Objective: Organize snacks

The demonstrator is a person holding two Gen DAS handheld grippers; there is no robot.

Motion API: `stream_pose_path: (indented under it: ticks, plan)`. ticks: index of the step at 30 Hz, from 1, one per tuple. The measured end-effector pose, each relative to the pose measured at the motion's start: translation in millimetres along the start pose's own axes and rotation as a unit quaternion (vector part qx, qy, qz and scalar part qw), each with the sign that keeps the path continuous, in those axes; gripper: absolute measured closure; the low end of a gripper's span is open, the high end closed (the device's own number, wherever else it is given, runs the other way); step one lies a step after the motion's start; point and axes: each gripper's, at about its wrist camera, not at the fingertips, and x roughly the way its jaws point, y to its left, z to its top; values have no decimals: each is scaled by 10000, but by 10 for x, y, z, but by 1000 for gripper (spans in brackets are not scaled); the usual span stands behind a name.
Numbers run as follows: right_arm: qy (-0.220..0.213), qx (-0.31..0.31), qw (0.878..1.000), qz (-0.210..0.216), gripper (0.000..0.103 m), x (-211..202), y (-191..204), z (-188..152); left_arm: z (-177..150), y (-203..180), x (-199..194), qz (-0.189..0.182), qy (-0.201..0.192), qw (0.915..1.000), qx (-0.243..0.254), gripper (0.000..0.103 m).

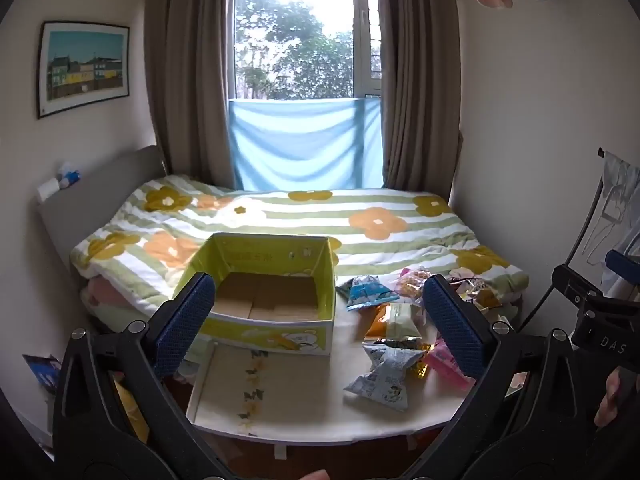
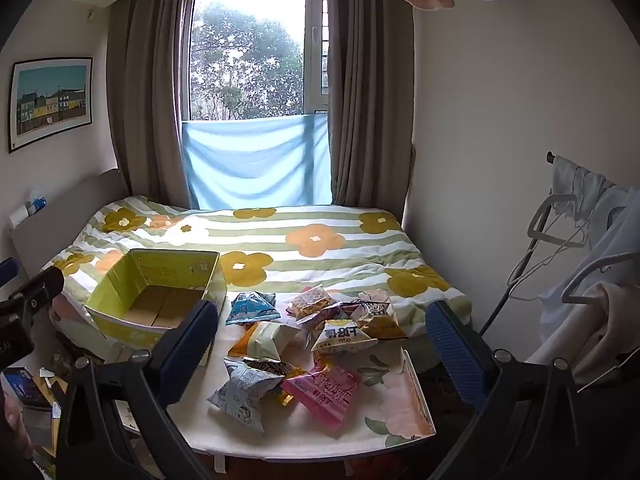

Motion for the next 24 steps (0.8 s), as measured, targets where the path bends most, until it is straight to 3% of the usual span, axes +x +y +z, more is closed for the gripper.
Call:
stream_pose_path:
  ticks: [24]
  plan:
    - [52, -91, 9998, 140, 0, 21, 55, -30, -95, 47, 36, 99, 255, 9996, -104, 0]
